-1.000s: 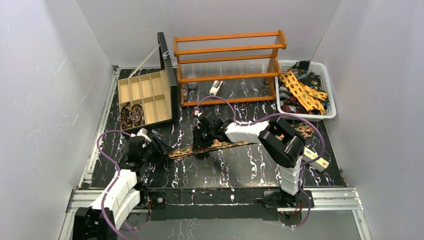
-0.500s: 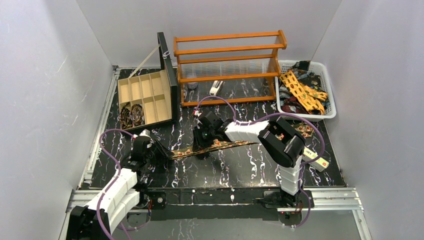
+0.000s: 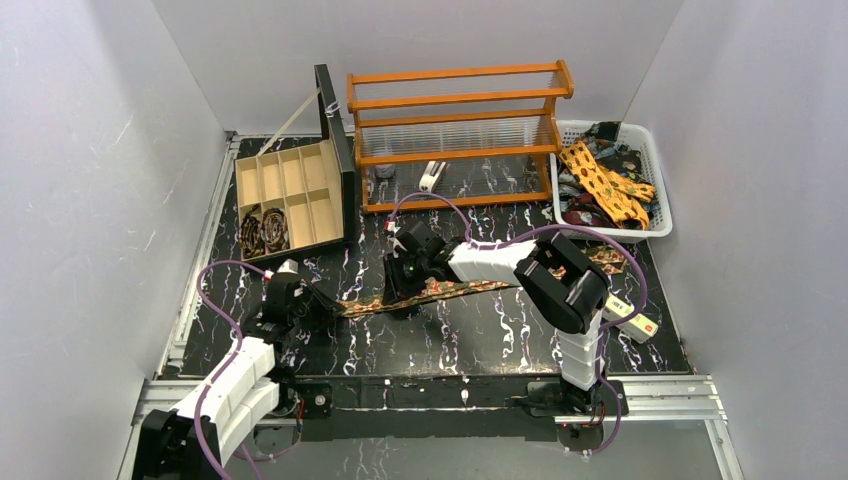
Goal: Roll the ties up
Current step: Flatten out the tie at the center of the board, then roll the tie at the center of the board.
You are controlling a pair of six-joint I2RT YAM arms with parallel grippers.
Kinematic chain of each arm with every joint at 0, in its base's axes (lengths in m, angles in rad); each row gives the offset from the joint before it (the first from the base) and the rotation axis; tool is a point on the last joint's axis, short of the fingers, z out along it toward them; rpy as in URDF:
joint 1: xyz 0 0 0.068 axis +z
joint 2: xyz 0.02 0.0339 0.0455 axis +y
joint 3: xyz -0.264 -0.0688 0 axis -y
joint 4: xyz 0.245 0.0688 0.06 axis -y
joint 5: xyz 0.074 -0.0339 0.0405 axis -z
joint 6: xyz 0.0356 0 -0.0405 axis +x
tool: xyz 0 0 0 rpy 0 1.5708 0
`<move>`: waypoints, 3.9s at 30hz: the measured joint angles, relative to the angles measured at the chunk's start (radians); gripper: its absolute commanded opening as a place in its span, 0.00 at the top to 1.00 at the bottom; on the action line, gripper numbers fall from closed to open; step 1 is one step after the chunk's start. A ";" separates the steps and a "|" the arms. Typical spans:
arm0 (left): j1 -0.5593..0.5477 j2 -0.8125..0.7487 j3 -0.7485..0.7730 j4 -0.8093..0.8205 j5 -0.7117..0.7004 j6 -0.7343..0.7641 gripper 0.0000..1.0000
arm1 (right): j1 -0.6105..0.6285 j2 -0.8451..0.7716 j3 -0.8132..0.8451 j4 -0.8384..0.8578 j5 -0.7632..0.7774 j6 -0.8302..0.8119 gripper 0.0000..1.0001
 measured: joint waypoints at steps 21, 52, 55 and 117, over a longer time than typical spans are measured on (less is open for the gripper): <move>0.000 -0.032 0.126 -0.207 -0.129 0.089 1.00 | 0.031 0.005 0.088 0.071 -0.065 0.114 0.99; 0.000 -0.013 0.164 -0.278 -0.209 0.108 1.00 | 0.092 0.130 0.190 0.009 0.033 0.158 0.99; 0.000 -0.004 0.176 -0.294 -0.231 0.103 1.00 | 0.090 0.073 0.174 0.005 0.064 0.151 0.99; -0.197 0.240 0.295 -0.107 -0.100 0.130 1.00 | 0.036 -0.026 0.066 -0.030 0.115 0.144 0.85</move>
